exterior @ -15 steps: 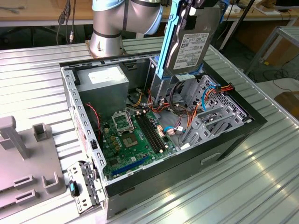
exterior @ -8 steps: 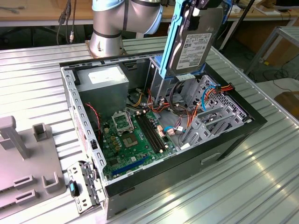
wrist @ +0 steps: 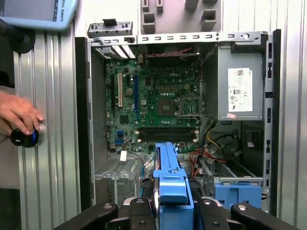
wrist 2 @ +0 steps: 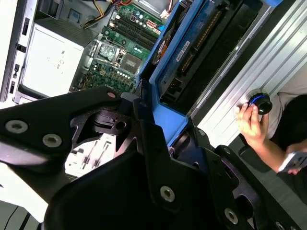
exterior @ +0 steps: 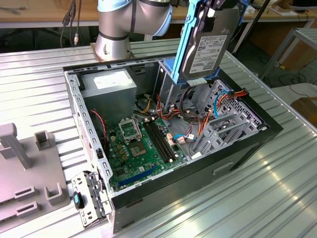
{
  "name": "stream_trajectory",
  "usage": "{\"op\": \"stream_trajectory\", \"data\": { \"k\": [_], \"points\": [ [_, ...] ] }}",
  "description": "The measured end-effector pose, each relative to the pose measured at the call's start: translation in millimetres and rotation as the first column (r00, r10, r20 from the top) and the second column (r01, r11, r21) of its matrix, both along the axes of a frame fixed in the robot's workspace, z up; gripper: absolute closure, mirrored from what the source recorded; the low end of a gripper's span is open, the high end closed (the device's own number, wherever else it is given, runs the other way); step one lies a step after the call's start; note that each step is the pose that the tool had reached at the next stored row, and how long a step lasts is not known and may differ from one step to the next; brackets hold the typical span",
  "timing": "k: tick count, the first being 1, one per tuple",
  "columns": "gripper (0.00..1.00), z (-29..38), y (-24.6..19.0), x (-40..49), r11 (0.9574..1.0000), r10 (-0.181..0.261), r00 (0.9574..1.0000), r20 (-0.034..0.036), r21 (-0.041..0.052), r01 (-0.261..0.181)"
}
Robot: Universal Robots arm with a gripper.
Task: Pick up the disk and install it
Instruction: 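Insert the disk into the insertion slot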
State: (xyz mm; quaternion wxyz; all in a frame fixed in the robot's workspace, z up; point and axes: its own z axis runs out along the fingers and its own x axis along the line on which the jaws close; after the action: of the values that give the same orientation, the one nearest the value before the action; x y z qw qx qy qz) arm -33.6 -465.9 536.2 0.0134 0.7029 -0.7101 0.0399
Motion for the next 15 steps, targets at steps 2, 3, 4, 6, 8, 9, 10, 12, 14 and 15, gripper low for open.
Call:
{"op": "stream_trajectory", "data": {
  "k": [2, 3, 4, 6, 8, 9, 10, 12, 14, 15],
  "points": [
    [0.63, 0.0, -0.1, 0.7, 1.0000, 0.000, 1.0000, 0.0000, 0.0000, 0.000],
    [0.63, 0.0, -0.1, 0.9, 1.0000, 0.000, 1.0000, 0.0000, 0.0000, 0.000],
    [0.63, 0.0, -0.1, 1.1, 1.0000, 0.000, 1.0000, 0.0000, -0.0001, 0.000],
    [0.63, 0.0, -0.1, 1.6, 1.0000, 0.000, 1.0000, 0.0000, -0.0001, 0.000],
    [0.63, -0.1, -0.2, 1.9, 1.0000, 0.000, 1.0000, 0.0000, 0.0000, 0.000],
    [0.63, -0.1, -0.3, 2.0, 1.0000, 0.000, 1.0000, 0.0000, -0.0001, 0.000],
    [0.63, -0.1, -0.4, 2.1, 1.0000, 0.000, 1.0000, 0.0000, 0.0000, 0.000],
    [0.63, -0.3, -2.0, 3.2, 1.0000, 0.000, 1.0000, 0.0000, -0.0001, 0.000],
    [0.63, -0.6, -3.3, 3.6, 1.0000, 0.000, 1.0000, 0.0000, 0.0000, 0.000],
    [0.63, -0.7, -3.7, 3.8, 1.0000, 0.000, 1.0000, 0.0000, 0.0001, 0.000]
  ]
}}
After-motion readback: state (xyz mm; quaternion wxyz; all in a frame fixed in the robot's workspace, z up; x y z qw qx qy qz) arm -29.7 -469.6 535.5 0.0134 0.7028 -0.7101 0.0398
